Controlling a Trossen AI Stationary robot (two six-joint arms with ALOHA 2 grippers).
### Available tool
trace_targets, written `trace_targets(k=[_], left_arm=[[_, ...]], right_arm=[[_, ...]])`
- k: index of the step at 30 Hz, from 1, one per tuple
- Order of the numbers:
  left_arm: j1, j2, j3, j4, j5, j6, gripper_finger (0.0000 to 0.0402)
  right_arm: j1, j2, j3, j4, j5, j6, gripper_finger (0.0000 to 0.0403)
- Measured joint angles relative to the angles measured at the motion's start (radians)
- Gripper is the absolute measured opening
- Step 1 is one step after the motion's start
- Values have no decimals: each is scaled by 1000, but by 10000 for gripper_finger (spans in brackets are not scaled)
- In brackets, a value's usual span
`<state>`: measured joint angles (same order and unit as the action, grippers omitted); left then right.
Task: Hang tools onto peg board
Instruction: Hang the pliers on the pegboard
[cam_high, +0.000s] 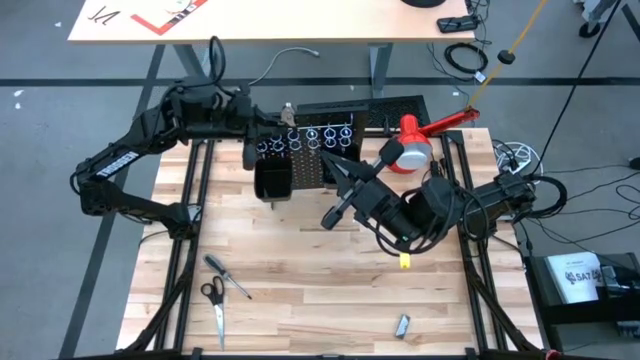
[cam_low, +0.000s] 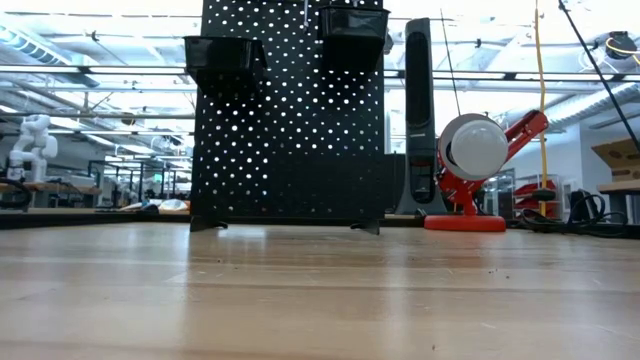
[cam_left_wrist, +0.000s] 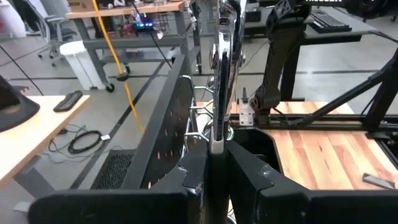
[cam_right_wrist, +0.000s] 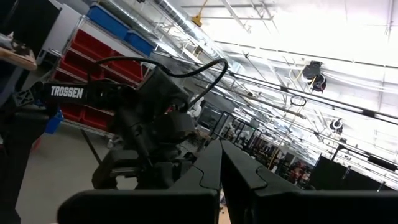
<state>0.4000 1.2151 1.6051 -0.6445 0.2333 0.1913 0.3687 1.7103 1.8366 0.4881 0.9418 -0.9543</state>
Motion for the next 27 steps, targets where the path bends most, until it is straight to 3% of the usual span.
trace_targets(k=[27], left_arm=[[0, 14, 2, -98, -41, -58, 62]], right_arm=[[0, 0, 0, 2, 0, 0, 4]])
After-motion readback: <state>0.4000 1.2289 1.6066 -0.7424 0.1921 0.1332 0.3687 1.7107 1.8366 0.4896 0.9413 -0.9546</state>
